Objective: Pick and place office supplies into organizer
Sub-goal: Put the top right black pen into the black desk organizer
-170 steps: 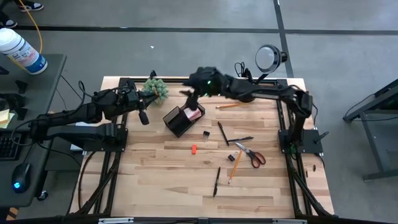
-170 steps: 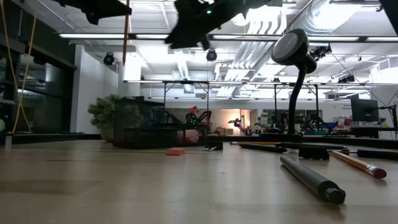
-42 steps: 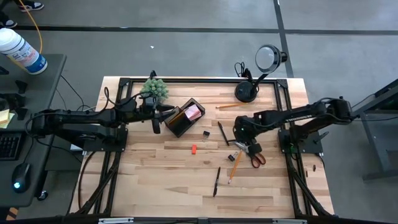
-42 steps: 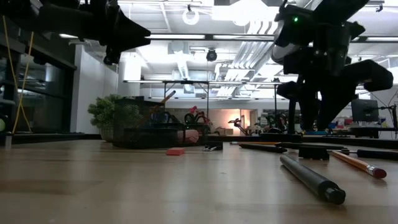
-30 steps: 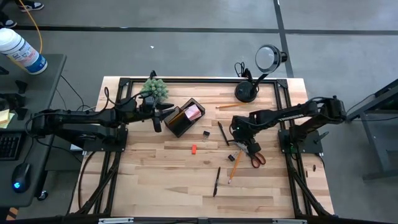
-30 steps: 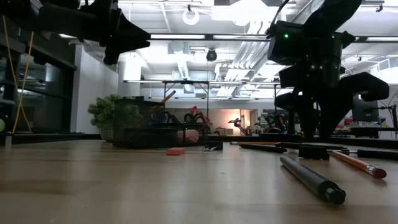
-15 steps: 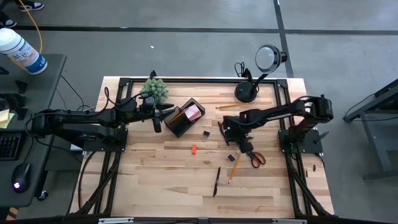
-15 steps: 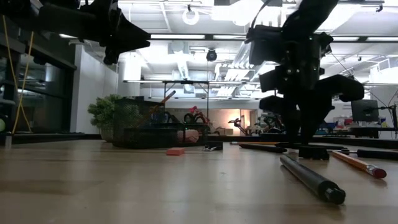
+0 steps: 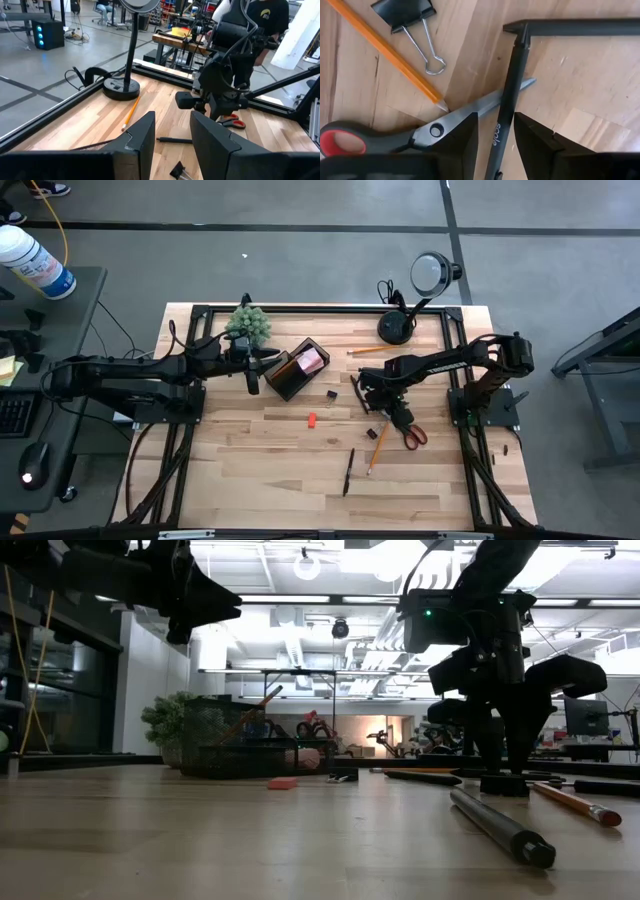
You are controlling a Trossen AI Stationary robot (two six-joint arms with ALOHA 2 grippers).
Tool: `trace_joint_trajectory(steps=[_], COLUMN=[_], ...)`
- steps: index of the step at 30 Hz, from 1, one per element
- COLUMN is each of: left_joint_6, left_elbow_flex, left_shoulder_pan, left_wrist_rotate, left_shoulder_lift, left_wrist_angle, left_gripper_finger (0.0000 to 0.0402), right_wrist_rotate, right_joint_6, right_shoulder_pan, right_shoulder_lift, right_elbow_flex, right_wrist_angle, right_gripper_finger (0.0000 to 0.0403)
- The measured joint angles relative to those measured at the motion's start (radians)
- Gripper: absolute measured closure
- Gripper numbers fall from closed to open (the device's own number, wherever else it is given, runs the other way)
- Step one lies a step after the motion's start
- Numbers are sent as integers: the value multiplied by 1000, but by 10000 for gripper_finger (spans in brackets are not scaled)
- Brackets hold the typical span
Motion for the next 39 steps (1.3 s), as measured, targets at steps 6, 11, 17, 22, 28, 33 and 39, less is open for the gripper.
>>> trace_joint_trajectory(steps=[6, 11, 17, 22, 28, 33, 39], left_joint_6=[-1, -1, -1, 0, 0, -1, -1], left_elbow_flex=[0, 0, 0, 0, 0, 0, 0], left_shoulder_pan=[0, 0, 0, 0, 0, 0, 0], left_wrist_rotate=[0, 0, 0, 0, 0, 0, 0], left_shoulder_lift=[0, 0, 0, 0, 0, 0, 0], left_wrist_angle=[-4, -4, -4, -9, -26, -26, -26], left_gripper_finger=[289, 289, 289, 289, 289, 289, 289], right_wrist_rotate=[-1, -14, -38, -39, -49, -44, -44], right_joint_6=[-5, -21, -23, -23, -24, -25, -19], right_shoulder_pan=[-20, -39, -45, -44, -44, -45, -44], right_shoulder_lift=[0, 0, 3, 42, 66, 68, 69], right_elbow_flex=[0, 0, 0, 0, 4, 4, 9], right_wrist_angle=[5, 8, 15, 15, 16, 20, 15], right_gripper_finger=[321, 342, 352, 341, 327, 360, 380])
